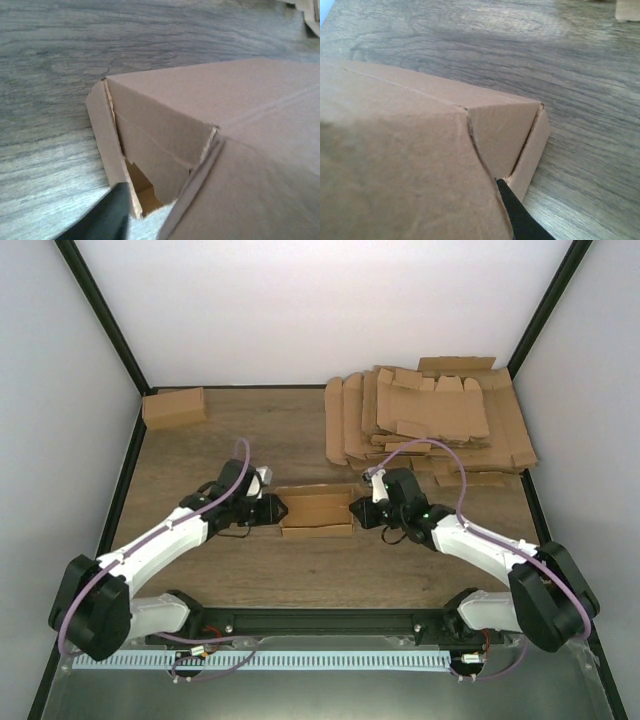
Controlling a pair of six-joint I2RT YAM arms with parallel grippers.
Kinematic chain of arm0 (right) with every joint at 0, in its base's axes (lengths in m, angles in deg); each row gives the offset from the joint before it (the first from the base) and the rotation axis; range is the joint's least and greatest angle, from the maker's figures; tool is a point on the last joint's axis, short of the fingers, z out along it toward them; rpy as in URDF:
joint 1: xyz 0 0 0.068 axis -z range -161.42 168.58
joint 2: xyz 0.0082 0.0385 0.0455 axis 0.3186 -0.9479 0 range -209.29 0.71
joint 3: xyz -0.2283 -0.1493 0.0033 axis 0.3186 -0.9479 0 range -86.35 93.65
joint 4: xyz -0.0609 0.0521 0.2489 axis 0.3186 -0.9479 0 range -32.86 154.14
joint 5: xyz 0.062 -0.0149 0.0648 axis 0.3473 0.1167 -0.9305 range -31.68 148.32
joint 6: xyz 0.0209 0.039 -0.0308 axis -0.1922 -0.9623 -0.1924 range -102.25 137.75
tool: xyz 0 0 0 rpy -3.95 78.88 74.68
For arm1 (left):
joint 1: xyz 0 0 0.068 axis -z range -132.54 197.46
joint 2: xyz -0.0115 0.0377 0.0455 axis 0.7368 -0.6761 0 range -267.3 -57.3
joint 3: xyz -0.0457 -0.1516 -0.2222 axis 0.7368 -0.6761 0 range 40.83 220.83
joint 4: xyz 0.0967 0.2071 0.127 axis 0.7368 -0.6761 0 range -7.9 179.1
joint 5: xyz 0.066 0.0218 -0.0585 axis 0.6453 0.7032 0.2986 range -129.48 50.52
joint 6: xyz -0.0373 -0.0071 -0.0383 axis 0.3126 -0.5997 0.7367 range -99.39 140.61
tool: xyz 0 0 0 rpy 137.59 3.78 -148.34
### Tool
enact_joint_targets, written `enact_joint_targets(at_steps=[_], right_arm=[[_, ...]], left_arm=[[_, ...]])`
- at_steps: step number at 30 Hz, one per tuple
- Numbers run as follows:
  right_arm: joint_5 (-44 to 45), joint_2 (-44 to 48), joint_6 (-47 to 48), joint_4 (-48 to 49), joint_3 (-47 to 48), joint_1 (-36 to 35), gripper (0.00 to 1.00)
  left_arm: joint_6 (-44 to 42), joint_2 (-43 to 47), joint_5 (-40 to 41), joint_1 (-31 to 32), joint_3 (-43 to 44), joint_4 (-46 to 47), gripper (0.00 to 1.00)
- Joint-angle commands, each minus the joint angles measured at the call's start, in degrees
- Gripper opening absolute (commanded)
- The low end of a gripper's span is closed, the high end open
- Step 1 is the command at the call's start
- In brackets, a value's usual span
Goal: Fold the paper box
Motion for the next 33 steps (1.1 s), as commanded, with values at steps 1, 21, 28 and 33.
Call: enact_joint_targets(at_steps=[1, 21, 28, 33], right_arm=[[3.04, 2.69, 0.83, 2.66, -2.06, -0.51, 0.12], [1.19, 6.03, 0.10, 5.14, -8.22, -0.44, 0.23], [-4.24, 11.86, -0.82, 2.34, -11.37, -0.46, 0.41], [-8.15, 17.10, -2.67, -2.80, -11.97, -0.42, 0.45]], left_arm=[[-0.96, 4.45, 1.20, 0.08, -0.32, -1.61, 0.53], [0.81, 11.18, -1.79, -2.05, 6.56, -7.14, 0.80], [1.40, 8.01, -2.26, -2.60, 6.67, -2.03, 0.80], [0.35, 6.38, -1.41, -2.81, 7.38, -1.54, 0.80]])
